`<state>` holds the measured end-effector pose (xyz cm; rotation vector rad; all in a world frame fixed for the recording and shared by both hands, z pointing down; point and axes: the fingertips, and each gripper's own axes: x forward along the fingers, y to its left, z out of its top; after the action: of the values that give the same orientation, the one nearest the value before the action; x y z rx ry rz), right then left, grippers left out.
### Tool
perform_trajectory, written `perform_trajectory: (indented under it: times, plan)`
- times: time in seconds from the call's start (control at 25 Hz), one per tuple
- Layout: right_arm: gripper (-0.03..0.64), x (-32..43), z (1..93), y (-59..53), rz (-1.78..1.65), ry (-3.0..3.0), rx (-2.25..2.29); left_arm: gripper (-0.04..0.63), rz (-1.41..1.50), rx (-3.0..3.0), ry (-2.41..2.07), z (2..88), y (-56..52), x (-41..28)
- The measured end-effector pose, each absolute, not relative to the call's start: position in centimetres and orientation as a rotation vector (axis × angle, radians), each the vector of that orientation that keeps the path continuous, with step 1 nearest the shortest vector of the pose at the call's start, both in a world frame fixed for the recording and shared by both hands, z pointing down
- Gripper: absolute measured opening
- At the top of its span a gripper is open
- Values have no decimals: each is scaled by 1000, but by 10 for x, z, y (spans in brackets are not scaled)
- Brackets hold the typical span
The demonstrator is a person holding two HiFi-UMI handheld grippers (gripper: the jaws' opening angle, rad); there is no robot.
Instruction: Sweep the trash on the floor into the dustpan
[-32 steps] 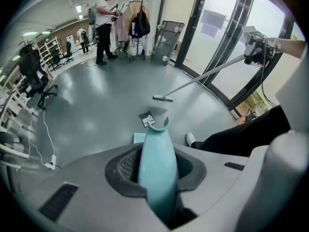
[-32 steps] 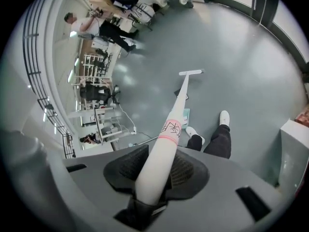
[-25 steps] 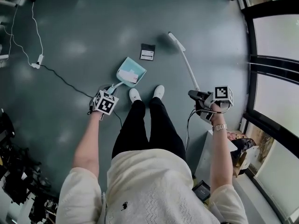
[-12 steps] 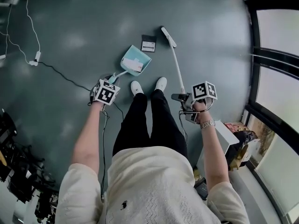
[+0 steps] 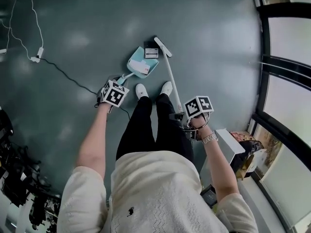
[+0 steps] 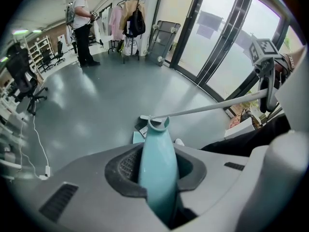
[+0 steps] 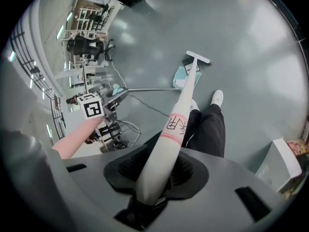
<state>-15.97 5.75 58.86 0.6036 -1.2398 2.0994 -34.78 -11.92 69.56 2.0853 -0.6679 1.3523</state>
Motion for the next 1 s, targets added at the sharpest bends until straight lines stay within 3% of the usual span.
perform_trajectory:
  times: [1.0]
  plan:
    - [106, -179, 581, 174, 1934, -1164, 348, 98, 1338, 2083, -735, 696, -107, -342]
